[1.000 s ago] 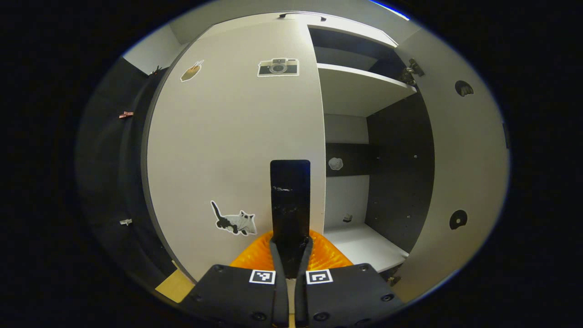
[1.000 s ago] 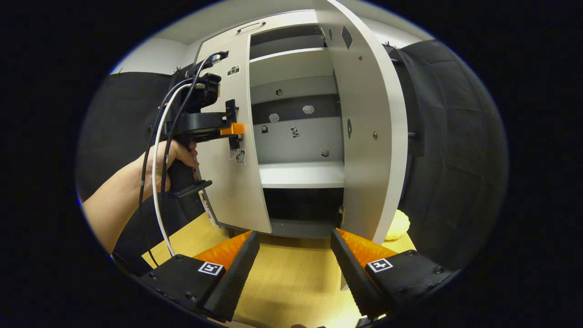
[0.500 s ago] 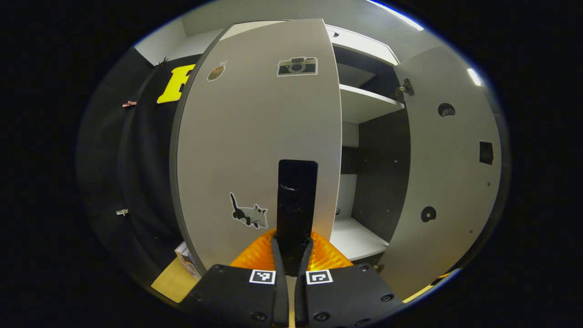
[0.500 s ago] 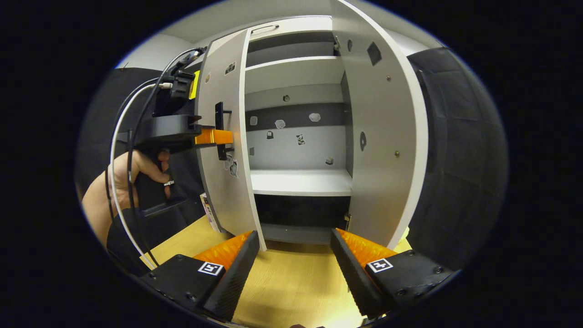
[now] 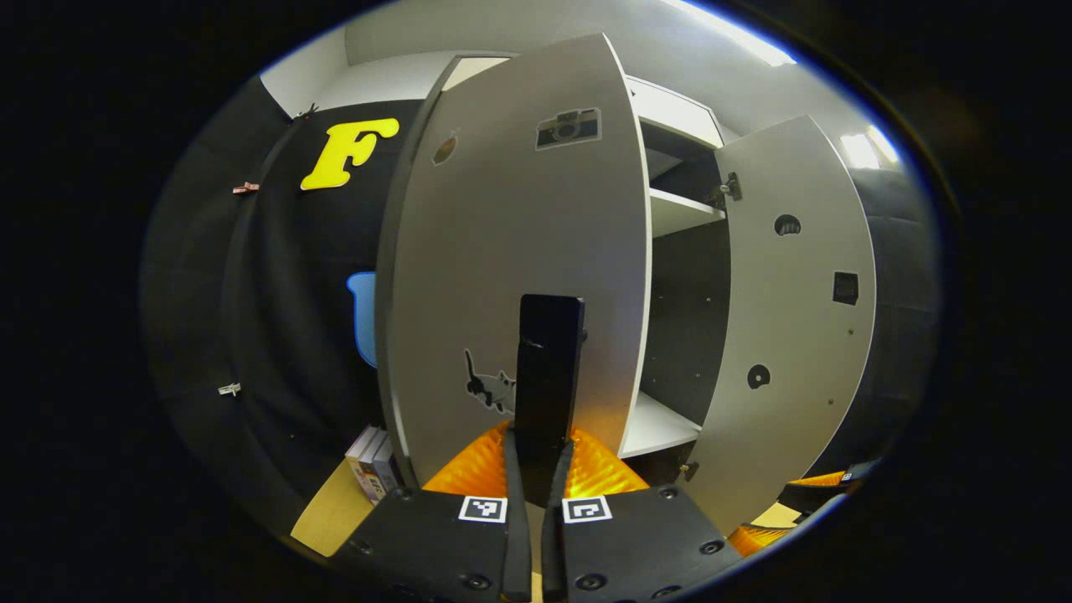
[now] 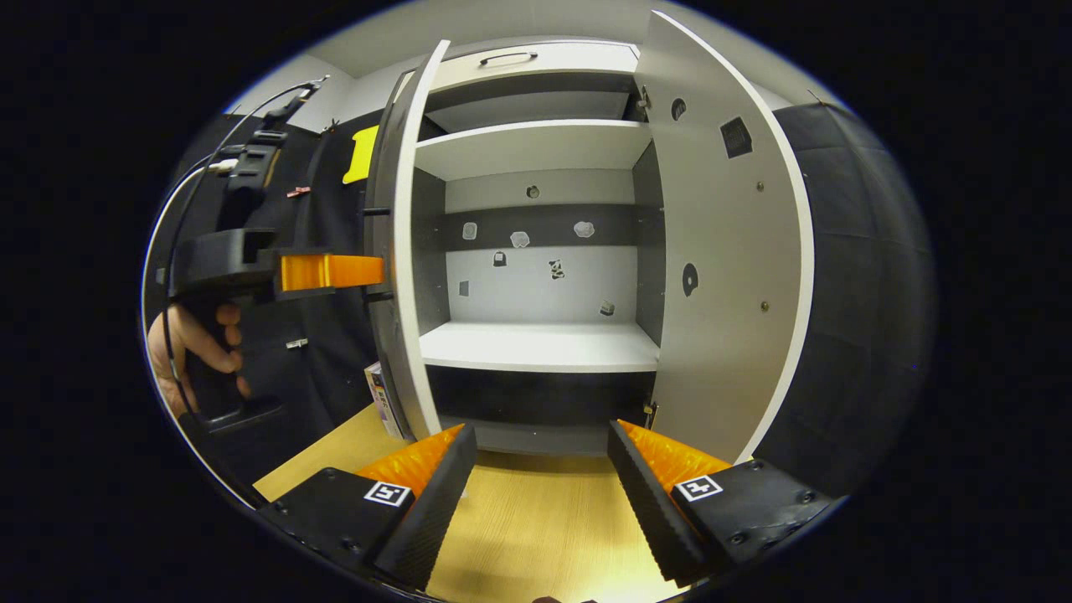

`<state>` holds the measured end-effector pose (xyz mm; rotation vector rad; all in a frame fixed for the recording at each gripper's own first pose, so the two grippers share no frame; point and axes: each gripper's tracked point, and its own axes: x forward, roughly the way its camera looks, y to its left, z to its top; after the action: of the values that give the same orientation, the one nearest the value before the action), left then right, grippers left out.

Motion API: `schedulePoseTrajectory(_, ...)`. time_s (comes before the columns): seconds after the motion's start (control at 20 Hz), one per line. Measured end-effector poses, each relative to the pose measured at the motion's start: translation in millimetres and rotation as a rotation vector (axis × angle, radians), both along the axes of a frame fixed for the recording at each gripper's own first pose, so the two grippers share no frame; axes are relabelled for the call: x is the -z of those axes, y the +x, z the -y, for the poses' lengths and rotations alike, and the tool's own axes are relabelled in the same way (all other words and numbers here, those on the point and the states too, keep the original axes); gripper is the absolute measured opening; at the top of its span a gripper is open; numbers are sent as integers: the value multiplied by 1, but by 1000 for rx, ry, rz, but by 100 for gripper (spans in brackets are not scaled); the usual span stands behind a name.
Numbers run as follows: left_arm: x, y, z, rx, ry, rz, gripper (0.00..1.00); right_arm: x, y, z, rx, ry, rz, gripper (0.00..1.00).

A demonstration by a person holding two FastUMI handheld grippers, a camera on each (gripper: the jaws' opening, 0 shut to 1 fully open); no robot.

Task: Open the right door of the double-door shoe cabinet with the right hand, and open the left door with the left hand.

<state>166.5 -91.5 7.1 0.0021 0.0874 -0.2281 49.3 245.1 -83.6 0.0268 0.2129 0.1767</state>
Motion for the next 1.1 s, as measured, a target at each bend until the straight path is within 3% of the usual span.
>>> schedulePoseTrajectory(0.35,-7,-8,-46,-102,6,44,9,-5,-11,-14,49,-27,42,99)
schedulePoseTrajectory(0.55,-8,-4,-84,-223,11,59,5,-7,-15,-19,56,-16,48,99)
schedulePoseTrajectory(0.75,-8,-6,-66,-159,-64,46,5,-4,-19,-18,62,-35,42,99)
schedulePoseTrajectory(0.95,5,-17,-90,-185,28,39,5,-6,-25,-2,104,-35,16,100)
schedulePoseTrajectory(1.1,4,-30,-86,-202,25,31,5,-13,-30,15,116,-45,17,98)
